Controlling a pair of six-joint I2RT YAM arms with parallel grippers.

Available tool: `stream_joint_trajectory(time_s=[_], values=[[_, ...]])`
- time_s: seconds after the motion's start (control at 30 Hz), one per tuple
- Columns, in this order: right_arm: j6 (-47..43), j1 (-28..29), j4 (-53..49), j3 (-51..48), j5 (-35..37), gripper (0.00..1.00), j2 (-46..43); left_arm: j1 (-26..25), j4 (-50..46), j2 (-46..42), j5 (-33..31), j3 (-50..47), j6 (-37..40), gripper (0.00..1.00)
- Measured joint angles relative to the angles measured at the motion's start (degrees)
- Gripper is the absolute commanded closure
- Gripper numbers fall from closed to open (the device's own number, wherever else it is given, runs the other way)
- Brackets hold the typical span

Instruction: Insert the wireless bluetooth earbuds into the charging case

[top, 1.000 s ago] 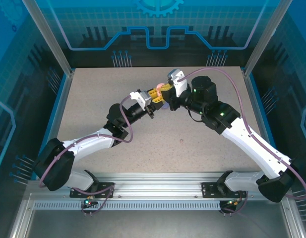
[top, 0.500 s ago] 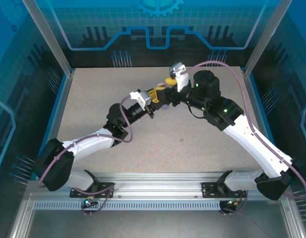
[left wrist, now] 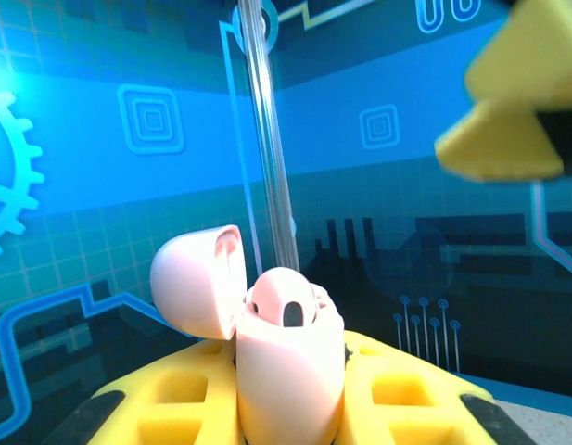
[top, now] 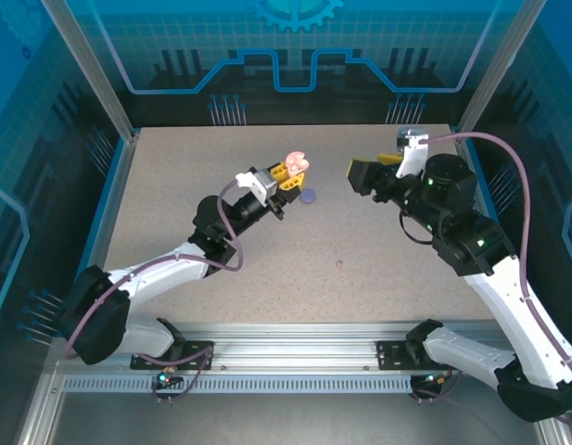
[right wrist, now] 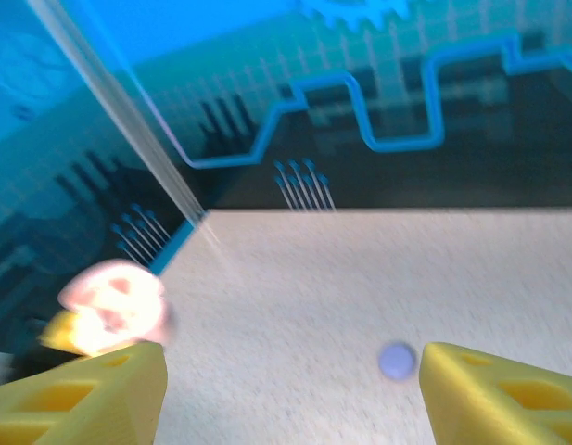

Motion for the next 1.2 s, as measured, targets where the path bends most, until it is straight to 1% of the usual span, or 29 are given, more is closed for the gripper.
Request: stream_joint_trajectory(time_s=[0.1,0.23,0.37,0.5,0.63,0.8,0.9,1.03,1.2], values=[[3.8,-0.2,-4.5,-3.3,1.5,0.30,3.0,0.0,0.0,-1.5,-0.8,-0.7,0.3,1.00],[9.0,-0.3,-10.2,-7.4,3.7,0.33,11.8,0.0,-0.1,-3.0,-1.7,-1.9,0.4,1.00],[13.4,-0.3,-12.8,-12.7,4.3,0.39,19.0,0.0,-0.9,-4.6,-2.1,-2.5,0.4,1.00],[17.8,-0.3,-12.5,-17.0,4.2,0.45,24.7,0.0,-1.3,-6.6,-2.2,-3.1,0.4,1.00],[20.7,-0.2,-11.0,-19.3,3.3,0.48,28.3,0.0,-2.2,-7.9,-2.3,-3.4,0.4,1.00],[22.8,1.5,-9.0,-19.3,2.2,0.50,33.0,0.0,-2.7,-8.2,-2.3,-3.8,0.4,1.00],[23.5,3.0,-8.1,-19.2,1.8,0.56,36.4,0.0,-2.8,-8.2,-2.3,-4.0,0.3,1.00],[24.0,3.9,-7.3,-18.9,1.2,0.60,40.4,0.0,-2.9,-8.2,-2.3,-4.0,0.4,1.00],[24.2,4.0,-7.0,-18.5,1.0,0.63,41.7,0.0,-3.0,-8.2,-2.3,-4.0,0.4,1.00]])
